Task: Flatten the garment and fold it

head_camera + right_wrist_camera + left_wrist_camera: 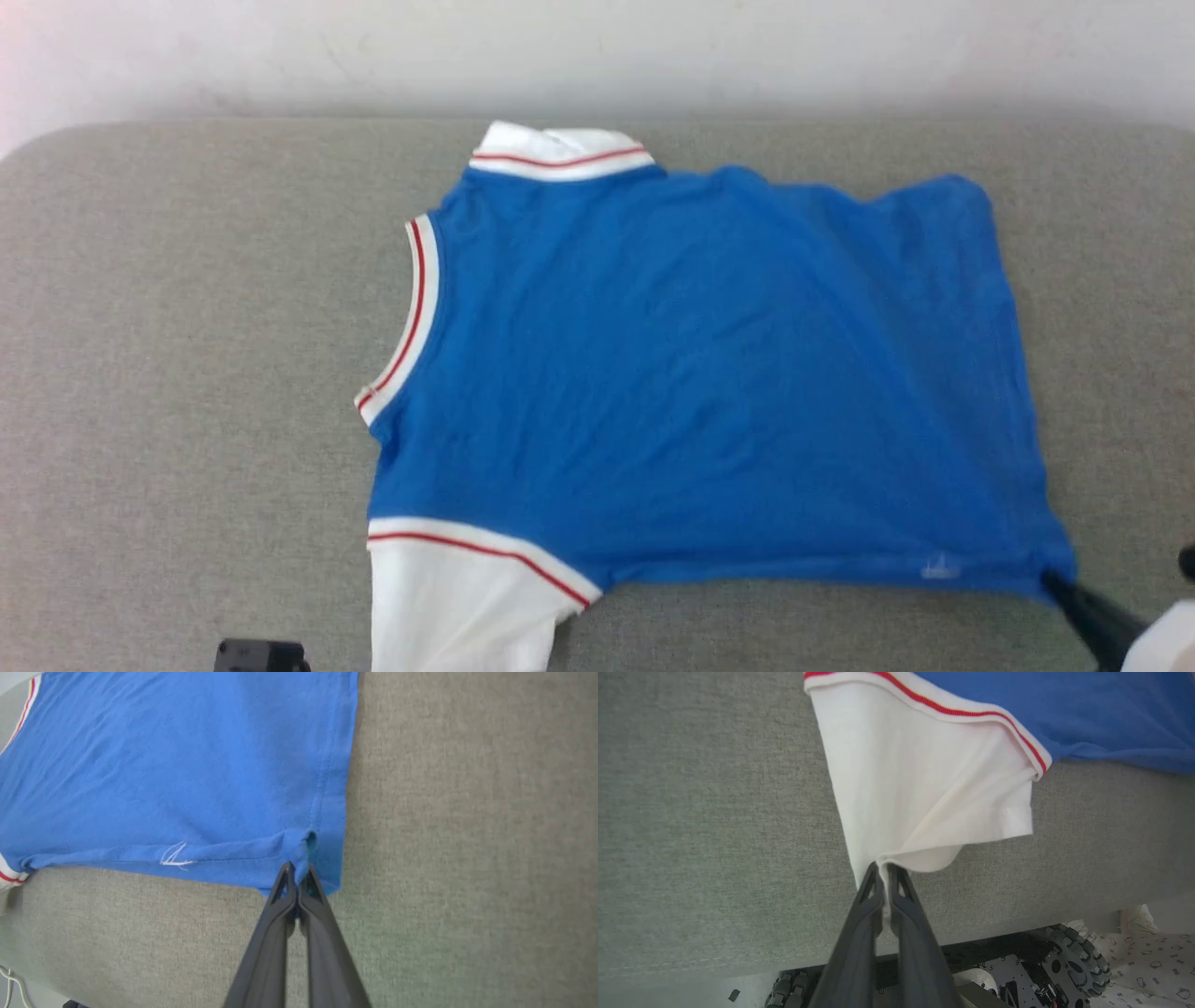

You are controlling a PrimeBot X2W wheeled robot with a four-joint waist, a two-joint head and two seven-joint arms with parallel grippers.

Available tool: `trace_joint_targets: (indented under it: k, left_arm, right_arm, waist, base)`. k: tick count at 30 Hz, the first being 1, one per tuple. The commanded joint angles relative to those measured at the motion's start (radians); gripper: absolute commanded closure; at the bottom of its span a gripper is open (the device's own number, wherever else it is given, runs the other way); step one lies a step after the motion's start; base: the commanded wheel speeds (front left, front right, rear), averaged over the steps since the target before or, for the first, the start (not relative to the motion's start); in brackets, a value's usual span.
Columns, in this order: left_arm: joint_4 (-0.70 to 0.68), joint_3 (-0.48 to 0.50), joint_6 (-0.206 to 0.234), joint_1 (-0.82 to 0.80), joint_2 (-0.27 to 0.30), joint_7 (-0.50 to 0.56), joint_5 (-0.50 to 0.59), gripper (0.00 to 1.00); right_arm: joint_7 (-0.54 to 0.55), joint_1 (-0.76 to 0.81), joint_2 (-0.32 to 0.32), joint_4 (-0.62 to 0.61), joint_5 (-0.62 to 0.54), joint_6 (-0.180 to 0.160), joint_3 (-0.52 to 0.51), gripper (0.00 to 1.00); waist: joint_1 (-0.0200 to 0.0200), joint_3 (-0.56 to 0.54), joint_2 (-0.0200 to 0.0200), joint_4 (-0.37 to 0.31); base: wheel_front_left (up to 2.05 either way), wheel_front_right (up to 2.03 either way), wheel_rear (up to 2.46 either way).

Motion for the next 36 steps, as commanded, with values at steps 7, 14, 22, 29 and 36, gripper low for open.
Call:
trace_joint_targets:
  k: [7, 14, 22, 29, 36]
  left_arm:
    - [-0.022, -0.012, 0.015, 0.098, 0.014, 0.045, -0.072, 1.00]
    - [-0.073, 0.006, 0.013, 0.186, 0.037, 0.059, -0.136, 1.00]
    - [-0.133, 0.091, 0.017, 0.113, 0.076, -0.064, -0.030, 1.00]
    - [-0.095, 0.073, -0.040, -0.144, 0.039, -0.142, 0.106, 1.00]
    - [0.036, 0.024, -0.108, -0.386, -0.023, -0.166, 0.180, 1.00]
  right_arm:
    - [0.179, 0.156, -0.006, -0.003, 0.048, -0.001, -0.013, 1.00]
    - [0.322, 0.256, 0.026, -0.066, 0.073, -0.001, -0.060, 1.00]
    - [0.265, 0.221, 0.049, -0.142, 0.025, -0.001, -0.124, 1.00]
    - [0.184, 0.096, 0.027, -0.156, -0.018, -0.001, -0.118, 1.00]
    - [0.133, -0.049, -0.006, -0.116, -0.040, -0.001, -0.062, 1.00]
  waist:
    - [0.0002, -0.086, -0.0001, 0.016]
    - [0.0002, -0.137, -0.0001, 0.025]
    - [0.0002, -0.121, -0.0001, 0.035]
    - [0.0002, -0.050, -0.0001, 0.020]
    - [0.0002, 0.064, -0.0001, -0.015]
  base:
    - [0.00, 0.00, 0.00]
    - [0.00, 0.00, 0.00]
    - [0.00, 0.00, 0.00]
    - [0.00, 0.00, 0.00]
    - [0.00, 0.00, 0.00]
